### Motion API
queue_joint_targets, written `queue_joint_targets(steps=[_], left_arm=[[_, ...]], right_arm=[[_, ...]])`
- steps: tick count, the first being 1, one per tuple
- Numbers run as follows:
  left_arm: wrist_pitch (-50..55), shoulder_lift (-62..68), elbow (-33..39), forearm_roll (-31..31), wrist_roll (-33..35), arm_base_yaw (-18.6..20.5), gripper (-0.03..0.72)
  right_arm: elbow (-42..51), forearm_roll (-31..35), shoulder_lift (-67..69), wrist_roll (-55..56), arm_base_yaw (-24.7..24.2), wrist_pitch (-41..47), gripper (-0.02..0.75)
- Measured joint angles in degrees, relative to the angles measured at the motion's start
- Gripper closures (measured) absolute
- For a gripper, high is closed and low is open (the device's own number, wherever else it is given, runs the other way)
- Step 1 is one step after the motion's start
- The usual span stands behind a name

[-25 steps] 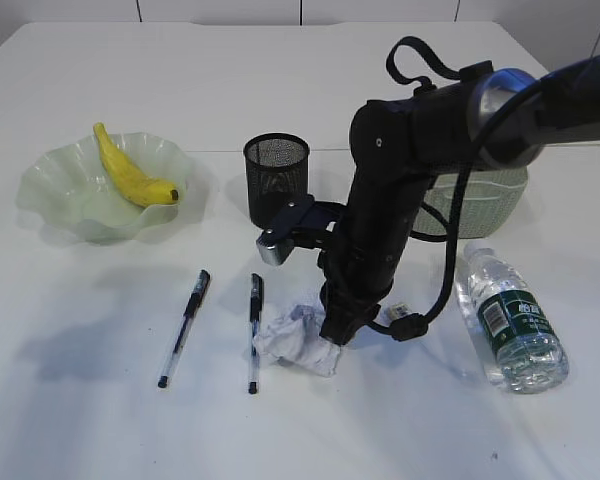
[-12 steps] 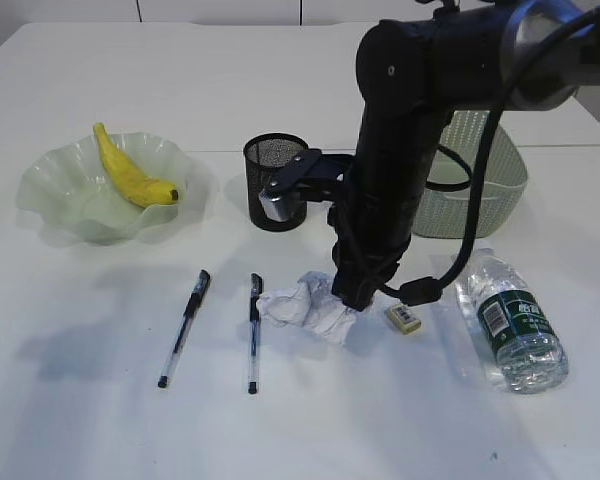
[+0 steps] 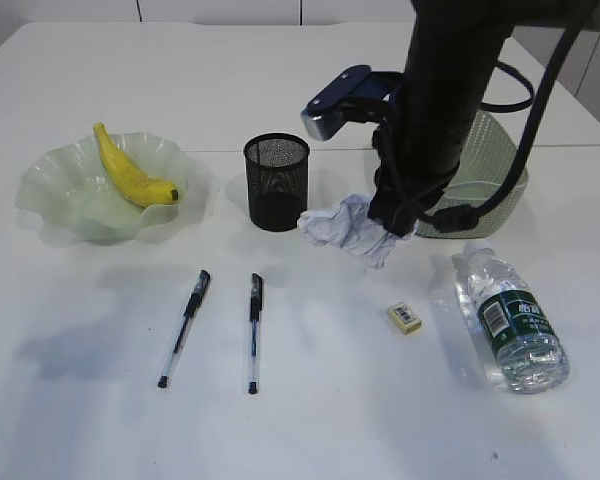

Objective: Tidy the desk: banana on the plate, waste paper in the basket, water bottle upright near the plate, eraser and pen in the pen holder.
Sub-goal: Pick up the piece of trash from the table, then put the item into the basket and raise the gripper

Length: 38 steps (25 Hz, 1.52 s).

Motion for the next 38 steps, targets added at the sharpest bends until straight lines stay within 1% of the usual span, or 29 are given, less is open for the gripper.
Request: queue_joint_targets(steps=[5, 10, 13, 17, 24, 31, 33, 38], left_arm=[[0.0, 0.0, 0.0, -0.25, 0.0, 0.0, 0.383], [0.0, 0.0, 0.0, -0.77, 0.0, 0.0, 0.383], [0.0, 0.0, 0.0, -1.29, 0.0, 0.0, 0.384], [0.0, 0.0, 0.0, -1.53, 0.0, 0.0, 0.385], [0.0, 0.0, 0.0, -1.66, 0.0, 0.0, 0.384], [0.0, 0.0, 0.0, -1.74, 0.0, 0.0, 0.384], [0.0, 0.0, 0.0, -1.86, 0.0, 0.0, 0.385], [0.0, 0.0, 0.0, -1.97, 0.0, 0.0, 0.385]], right_arm=[[-1.87, 3.44, 0.0, 2.25, -7.08, -1.94, 0.727], [-2.49, 7.11, 0.0, 8.63, -15.45, -8.71, 0.729], [-2.58, 7.46, 0.0, 13.41, -19.01, -13.74, 0.732], [-2.58, 7.6, 0.0, 17.72, -21.93, -19.52, 0.733], [-3.17, 7.88, 3.64, 23.59, -22.88, -27.36, 0.734], [-3.63, 8.02, 7.66, 25.82, -22.88, -28.58, 0.729], [-3.75, 8.12, 8.25, 26.23, -22.88, -28.97, 0.713], [-3.97, 9.04, 9.53, 26.51, -22.88, -29.41, 0.631]])
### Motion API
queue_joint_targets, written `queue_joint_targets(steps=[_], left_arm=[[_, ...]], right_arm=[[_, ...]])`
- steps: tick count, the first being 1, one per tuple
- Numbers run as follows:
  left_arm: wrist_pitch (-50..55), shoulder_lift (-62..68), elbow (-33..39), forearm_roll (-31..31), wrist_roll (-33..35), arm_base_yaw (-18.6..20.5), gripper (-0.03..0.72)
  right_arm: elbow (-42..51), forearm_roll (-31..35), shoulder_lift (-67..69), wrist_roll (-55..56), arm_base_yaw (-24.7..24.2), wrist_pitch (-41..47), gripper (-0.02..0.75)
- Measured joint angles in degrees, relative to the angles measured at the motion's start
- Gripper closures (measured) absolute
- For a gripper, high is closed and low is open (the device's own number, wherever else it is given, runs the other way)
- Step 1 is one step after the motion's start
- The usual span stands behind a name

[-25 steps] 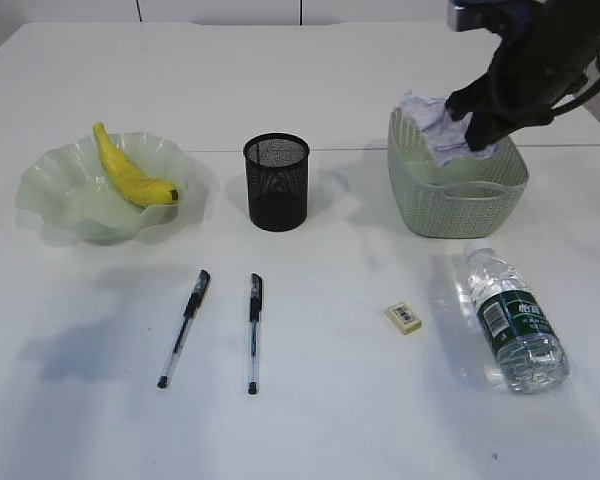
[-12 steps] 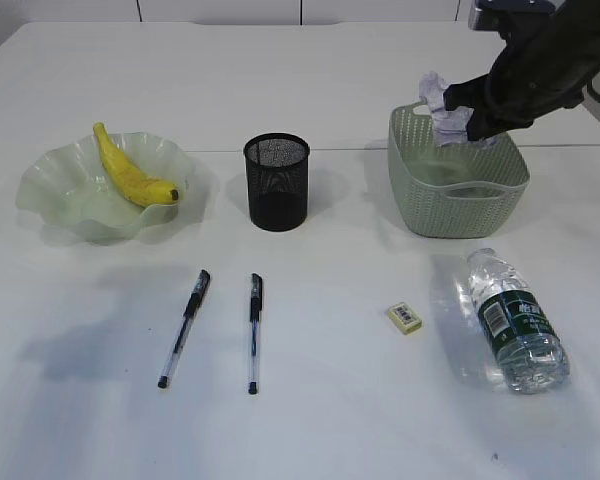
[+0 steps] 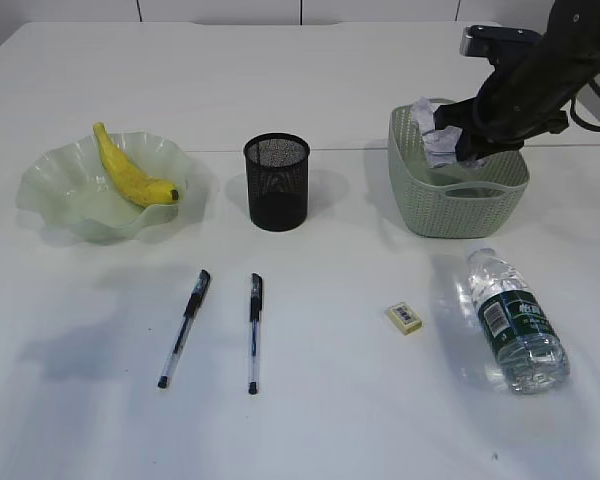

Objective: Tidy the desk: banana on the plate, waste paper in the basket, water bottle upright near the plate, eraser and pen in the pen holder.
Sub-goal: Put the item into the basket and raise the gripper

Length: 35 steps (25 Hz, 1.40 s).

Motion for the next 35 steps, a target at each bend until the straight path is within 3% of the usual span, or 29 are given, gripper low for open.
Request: queue_joint_targets(steps=[3, 7, 10, 26, 35], left_arm=[[0.0, 0.0, 0.0, -0.36, 0.0, 0.0, 0.385], [0.1, 0.0, 0.0, -0.46, 0.0, 0.0, 0.385], [0.1, 0.0, 0.0, -0.46, 0.0, 0.0, 0.385], [0.1, 0.0, 0.0, -0.46, 0.0, 0.0, 0.385], [0.1, 0.0, 0.0, 0.09, 0.0, 0.0, 0.384]], right_arm=[[-0.11, 0.11, 0.2, 0.0, 0.0, -0.23, 0.567], [-0.63, 0.87, 0.2, 0.15, 0.0, -0.34, 0.416], [-0.71, 2.27, 0.2, 0.15, 0.0, -0.09, 0.359], [-8.61, 2.83, -4.12, 0.15, 0.0, 13.36, 0.34], [-8.61, 0.85, -8.04, -0.33, 0.0, 27.65, 0.339]])
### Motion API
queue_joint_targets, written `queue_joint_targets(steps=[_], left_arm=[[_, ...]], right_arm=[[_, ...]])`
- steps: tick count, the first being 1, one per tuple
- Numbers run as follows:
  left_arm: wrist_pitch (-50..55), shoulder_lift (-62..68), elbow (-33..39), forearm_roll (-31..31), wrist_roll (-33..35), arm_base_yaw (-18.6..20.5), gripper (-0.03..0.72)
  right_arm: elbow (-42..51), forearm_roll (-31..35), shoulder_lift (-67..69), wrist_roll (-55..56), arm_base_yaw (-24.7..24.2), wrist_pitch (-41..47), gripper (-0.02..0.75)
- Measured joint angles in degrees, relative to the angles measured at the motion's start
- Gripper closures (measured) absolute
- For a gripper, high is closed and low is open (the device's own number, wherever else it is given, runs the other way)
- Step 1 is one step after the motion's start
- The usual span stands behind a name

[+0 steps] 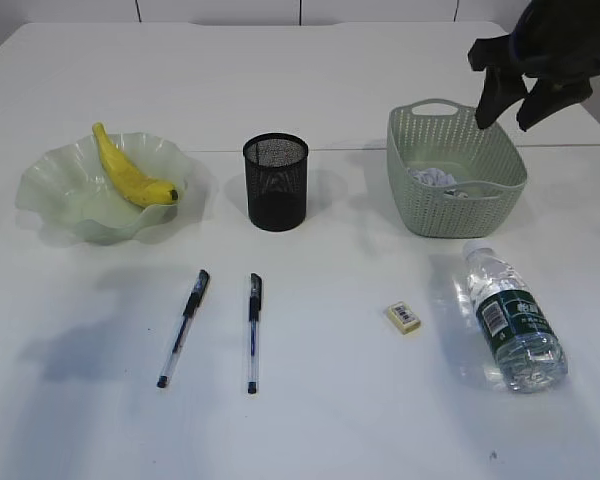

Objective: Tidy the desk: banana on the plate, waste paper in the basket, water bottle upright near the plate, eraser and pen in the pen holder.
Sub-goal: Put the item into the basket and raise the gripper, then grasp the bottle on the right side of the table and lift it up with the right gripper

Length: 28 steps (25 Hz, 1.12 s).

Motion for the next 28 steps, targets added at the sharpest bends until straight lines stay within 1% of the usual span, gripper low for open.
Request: queue_joint_targets(steps=[4, 9, 13, 23, 26, 28], left_arm=[[0.0, 0.0, 0.0, 0.21, 0.0, 0.0, 0.385], [0.0, 0.0, 0.0, 0.33, 0.0, 0.0, 0.385], [0.0, 0.0, 0.0, 0.33, 0.0, 0.0, 0.385], [0.21, 0.0, 0.0, 0.33, 0.0, 0.0, 0.385], [0.21, 0.0, 0.0, 0.33, 0.0, 0.0, 0.385], [0.21, 0.0, 0.0, 0.33, 0.0, 0.0, 0.385]], right_arm=[[0.0, -0.12, -1.8, 0.0, 0.0, 2.41, 0.339], [0.0, -0.12, -4.56, 0.0, 0.12, 2.9, 0.339], [1.92, -0.58, -6.79, 0.0, 0.79, 2.9, 0.339], [16.36, -0.76, -7.84, 0.57, 1.21, 2.9, 0.339], [21.76, -2.6, -8.1, 1.8, 2.6, 0.14, 0.339], [24.85, -4.72, -8.1, 3.53, 4.12, -3.46, 0.338]])
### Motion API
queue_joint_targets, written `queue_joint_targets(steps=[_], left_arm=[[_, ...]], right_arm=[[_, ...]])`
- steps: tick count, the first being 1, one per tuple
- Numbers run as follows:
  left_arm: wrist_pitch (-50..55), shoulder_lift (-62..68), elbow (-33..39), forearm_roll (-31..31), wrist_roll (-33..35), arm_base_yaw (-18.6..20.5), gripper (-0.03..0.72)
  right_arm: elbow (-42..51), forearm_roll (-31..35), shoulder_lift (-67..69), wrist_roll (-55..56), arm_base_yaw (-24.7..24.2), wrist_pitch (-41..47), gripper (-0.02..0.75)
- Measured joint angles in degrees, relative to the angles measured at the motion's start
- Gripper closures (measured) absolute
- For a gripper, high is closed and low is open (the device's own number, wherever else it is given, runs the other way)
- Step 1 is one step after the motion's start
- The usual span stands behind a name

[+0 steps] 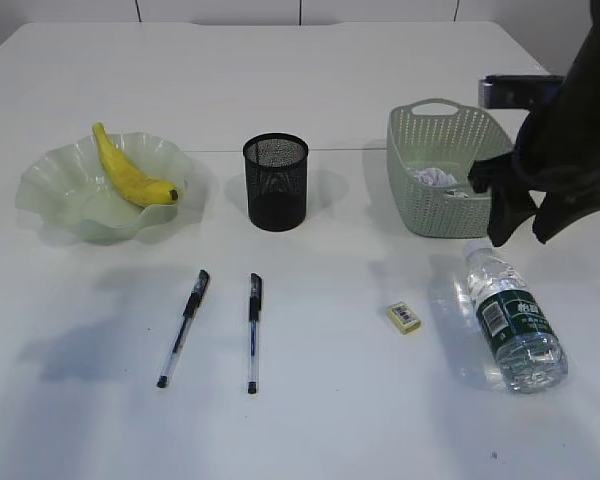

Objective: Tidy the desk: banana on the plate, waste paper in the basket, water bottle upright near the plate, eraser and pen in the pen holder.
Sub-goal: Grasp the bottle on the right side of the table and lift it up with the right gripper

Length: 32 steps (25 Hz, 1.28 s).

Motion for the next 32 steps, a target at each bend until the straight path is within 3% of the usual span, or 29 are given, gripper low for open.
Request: queue_joint_targets(steps=[6, 15, 32], left_arm=[[0.0, 0.0, 0.0, 0.0, 0.0, 0.0, 0.385], [0.0, 0.0, 0.0, 0.0, 0.0, 0.0, 0.385], [-1.66, 0.0, 0.0, 0.0, 0.0, 0.0, 0.385]], right_arm=[[1.76, -2.48, 1.52, 4.92, 2.63, -5.15, 0.335], [1.8, -4.88, 6.5, 6.51, 2.63, -6.23, 0.203], [1.9, -7.42, 9.74, 9.07, 1.59, -8.46, 0.19]])
